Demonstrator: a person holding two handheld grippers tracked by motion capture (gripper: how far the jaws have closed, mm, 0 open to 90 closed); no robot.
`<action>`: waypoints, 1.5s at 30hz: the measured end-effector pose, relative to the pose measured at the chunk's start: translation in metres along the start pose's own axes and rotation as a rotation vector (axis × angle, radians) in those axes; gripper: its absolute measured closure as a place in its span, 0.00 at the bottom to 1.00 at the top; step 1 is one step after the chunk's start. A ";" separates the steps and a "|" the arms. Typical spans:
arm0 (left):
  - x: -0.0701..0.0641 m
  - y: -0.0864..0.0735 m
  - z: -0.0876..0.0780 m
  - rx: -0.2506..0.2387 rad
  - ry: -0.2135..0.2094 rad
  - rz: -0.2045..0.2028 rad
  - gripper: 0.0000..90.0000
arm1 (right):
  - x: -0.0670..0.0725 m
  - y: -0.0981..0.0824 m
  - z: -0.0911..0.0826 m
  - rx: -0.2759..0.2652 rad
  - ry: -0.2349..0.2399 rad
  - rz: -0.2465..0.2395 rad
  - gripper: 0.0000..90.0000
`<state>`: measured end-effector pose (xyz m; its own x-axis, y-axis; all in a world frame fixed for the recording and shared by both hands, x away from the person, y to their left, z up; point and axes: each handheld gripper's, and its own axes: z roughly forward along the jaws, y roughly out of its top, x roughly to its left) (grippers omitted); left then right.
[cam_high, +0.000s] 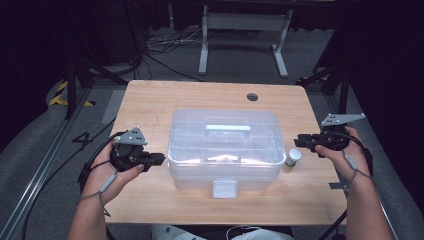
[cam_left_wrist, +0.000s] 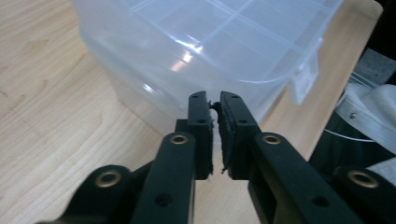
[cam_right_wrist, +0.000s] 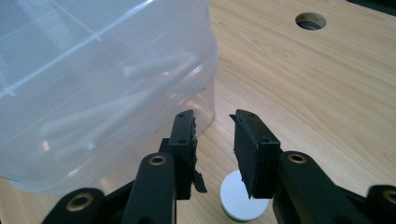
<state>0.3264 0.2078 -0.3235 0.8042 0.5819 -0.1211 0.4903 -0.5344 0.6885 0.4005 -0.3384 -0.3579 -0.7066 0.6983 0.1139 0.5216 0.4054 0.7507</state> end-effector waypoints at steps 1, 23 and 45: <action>-0.002 0.001 0.000 0.003 -0.008 0.005 0.96 | 0.001 0.001 0.000 -0.002 0.001 -0.006 0.76; -0.002 -0.003 -0.002 0.018 -0.023 -0.020 0.95 | 0.047 0.040 -0.008 -0.134 0.168 -0.149 0.71; 0.002 -0.006 -0.007 0.011 -0.015 -0.036 0.88 | 0.084 0.088 0.034 -0.107 0.257 -0.293 0.64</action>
<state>0.3225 0.2162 -0.3233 0.7910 0.5917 -0.1560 0.5223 -0.5201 0.6758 0.4033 -0.2242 -0.3044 -0.9216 0.3867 0.0336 0.2370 0.4920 0.8377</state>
